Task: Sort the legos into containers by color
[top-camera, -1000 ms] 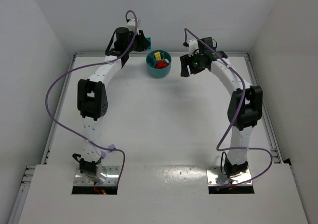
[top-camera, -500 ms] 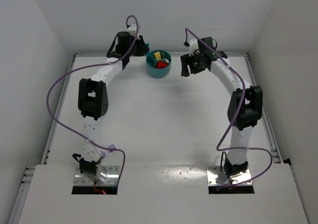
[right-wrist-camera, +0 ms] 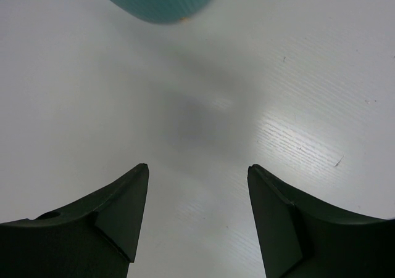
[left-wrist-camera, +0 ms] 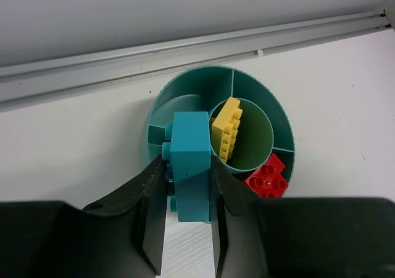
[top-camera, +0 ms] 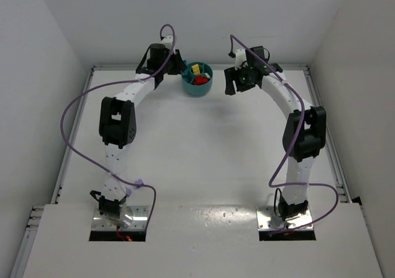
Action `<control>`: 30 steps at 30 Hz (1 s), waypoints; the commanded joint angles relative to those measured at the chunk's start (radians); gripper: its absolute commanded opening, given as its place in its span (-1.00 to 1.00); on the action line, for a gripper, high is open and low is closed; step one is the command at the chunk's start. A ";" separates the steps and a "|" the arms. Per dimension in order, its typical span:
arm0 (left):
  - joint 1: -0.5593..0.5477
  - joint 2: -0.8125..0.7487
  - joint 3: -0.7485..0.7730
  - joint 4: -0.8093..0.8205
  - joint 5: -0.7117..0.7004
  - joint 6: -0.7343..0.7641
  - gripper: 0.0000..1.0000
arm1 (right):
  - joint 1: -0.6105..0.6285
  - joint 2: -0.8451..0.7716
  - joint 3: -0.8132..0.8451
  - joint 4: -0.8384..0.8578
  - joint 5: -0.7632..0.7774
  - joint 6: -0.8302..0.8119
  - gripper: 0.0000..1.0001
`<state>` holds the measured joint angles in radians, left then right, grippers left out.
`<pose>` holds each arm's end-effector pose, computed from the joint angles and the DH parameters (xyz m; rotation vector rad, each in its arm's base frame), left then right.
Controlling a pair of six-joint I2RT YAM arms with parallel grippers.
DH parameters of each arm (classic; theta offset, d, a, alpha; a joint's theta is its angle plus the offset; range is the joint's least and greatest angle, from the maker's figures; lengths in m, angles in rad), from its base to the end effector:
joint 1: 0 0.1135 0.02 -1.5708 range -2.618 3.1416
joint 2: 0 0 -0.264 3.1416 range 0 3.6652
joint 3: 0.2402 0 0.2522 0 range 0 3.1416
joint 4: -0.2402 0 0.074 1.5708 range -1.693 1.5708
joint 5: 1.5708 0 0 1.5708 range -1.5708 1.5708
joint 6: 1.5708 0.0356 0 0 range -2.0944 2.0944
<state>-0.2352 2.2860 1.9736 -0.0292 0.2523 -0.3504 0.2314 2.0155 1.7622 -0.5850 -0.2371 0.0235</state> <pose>0.5297 -0.1361 0.2583 0.0618 1.9517 -0.6324 0.4442 0.1133 0.2678 -0.3603 2.3902 0.4030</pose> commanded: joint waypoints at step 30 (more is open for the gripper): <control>-0.059 0.035 -0.007 -0.044 -0.019 -0.084 0.34 | 0.003 -0.041 0.022 0.016 0.016 0.010 0.32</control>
<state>-0.2798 2.3310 1.9724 -0.0792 0.2203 -0.4126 0.2314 2.0155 1.7622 -0.5850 -0.2325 0.0238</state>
